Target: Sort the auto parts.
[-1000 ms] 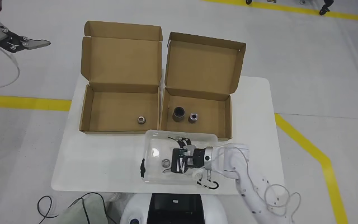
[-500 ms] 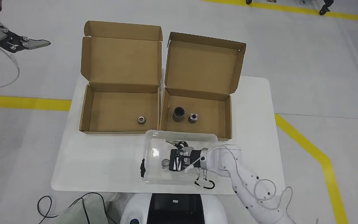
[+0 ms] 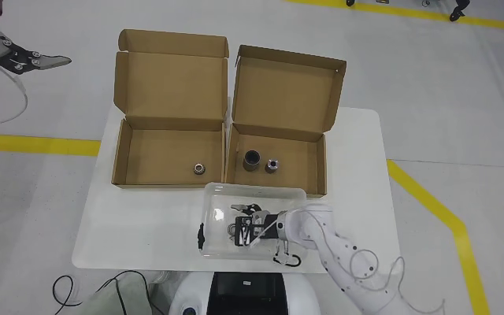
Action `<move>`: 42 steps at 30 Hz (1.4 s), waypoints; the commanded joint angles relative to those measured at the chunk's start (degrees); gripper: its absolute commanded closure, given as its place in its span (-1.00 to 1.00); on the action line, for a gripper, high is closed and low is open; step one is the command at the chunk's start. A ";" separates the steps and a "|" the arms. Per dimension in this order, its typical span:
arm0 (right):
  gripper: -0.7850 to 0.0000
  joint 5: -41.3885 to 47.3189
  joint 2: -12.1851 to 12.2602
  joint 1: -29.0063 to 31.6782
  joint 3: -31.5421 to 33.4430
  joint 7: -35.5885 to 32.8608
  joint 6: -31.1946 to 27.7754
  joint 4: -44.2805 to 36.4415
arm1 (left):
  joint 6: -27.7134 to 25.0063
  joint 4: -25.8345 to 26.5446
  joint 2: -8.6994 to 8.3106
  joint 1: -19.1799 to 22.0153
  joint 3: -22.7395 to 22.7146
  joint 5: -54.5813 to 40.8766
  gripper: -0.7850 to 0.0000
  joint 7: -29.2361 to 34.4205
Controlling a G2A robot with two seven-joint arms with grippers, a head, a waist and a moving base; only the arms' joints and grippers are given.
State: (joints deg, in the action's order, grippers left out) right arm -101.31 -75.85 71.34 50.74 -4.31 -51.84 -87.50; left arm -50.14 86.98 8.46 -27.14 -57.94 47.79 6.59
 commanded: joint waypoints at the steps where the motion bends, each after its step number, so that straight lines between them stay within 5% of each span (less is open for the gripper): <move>1: -0.32 -0.53 0.08 -0.54 -0.35 0.08 -0.37 0.32 | 0.00 0.00 0.00 0.00 0.00 0.00 -1.00 0.00; 21: -0.39 -2.31 -0.24 -5.42 -5.67 -0.50 0.25 5.37 | 0.00 0.00 0.00 0.00 0.00 0.00 -1.00 0.00; 35: -0.44 -0.85 -0.07 -5.11 -4.44 0.20 8.87 5.38 | 0.00 0.00 0.00 0.00 0.00 0.00 -1.00 0.00; 42: -0.51 -0.71 0.97 -5.31 -3.41 2.55 2.70 2.71 | 0.00 0.00 0.00 0.00 0.00 0.00 -1.00 0.00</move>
State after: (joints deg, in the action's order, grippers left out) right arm -102.01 -74.99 66.12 47.23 -1.72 -48.28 -84.45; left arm -50.14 86.98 8.46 -27.14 -57.94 47.79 6.59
